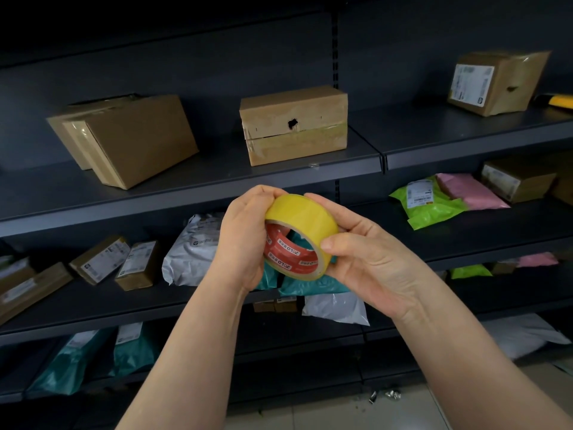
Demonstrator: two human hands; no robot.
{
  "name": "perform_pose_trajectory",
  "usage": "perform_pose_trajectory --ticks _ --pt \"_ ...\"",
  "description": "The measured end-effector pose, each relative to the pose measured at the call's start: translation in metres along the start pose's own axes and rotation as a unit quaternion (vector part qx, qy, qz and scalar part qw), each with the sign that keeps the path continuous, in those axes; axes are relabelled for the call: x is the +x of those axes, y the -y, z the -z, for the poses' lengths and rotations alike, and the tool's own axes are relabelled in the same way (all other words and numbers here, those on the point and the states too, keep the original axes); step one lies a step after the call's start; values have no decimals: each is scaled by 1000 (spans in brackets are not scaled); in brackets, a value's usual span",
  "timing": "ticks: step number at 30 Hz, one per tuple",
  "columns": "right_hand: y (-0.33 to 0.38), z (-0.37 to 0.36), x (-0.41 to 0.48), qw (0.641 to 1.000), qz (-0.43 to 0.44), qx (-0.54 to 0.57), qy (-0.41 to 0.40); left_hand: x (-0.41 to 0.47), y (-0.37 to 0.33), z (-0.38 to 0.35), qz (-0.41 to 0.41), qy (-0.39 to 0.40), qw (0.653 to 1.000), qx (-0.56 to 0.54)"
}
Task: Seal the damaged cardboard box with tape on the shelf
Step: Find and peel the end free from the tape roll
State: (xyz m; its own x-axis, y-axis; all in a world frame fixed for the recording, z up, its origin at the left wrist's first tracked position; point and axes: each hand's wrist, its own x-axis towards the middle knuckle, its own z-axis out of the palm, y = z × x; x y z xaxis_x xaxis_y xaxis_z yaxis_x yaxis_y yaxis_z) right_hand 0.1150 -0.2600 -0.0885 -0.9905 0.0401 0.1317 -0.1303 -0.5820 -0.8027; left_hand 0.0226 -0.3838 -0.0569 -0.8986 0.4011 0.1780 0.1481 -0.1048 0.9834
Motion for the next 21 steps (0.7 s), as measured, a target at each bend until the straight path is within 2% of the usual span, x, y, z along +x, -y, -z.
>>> perform_pose_trajectory --ticks 7,10,14,17,19,21 --pt "-4 2 -1 1000 -6 1 19 2 -1 5 12 7 999 -30" --pt "-4 3 -2 1000 -12 10 15 0 1 6 -14 26 999 23" --pt "-1 4 -2 998 -14 -53 -30 -3 5 6 -129 66 974 175" --pt "2 0 0 995 2 -84 -60 -5 7 6 -224 83 932 272" --pt "3 0 2 993 15 -86 -78 -6 4 4 -254 92 912 309" --pt "1 1 4 994 20 -67 -87 -2 0 10 -211 95 948 217"
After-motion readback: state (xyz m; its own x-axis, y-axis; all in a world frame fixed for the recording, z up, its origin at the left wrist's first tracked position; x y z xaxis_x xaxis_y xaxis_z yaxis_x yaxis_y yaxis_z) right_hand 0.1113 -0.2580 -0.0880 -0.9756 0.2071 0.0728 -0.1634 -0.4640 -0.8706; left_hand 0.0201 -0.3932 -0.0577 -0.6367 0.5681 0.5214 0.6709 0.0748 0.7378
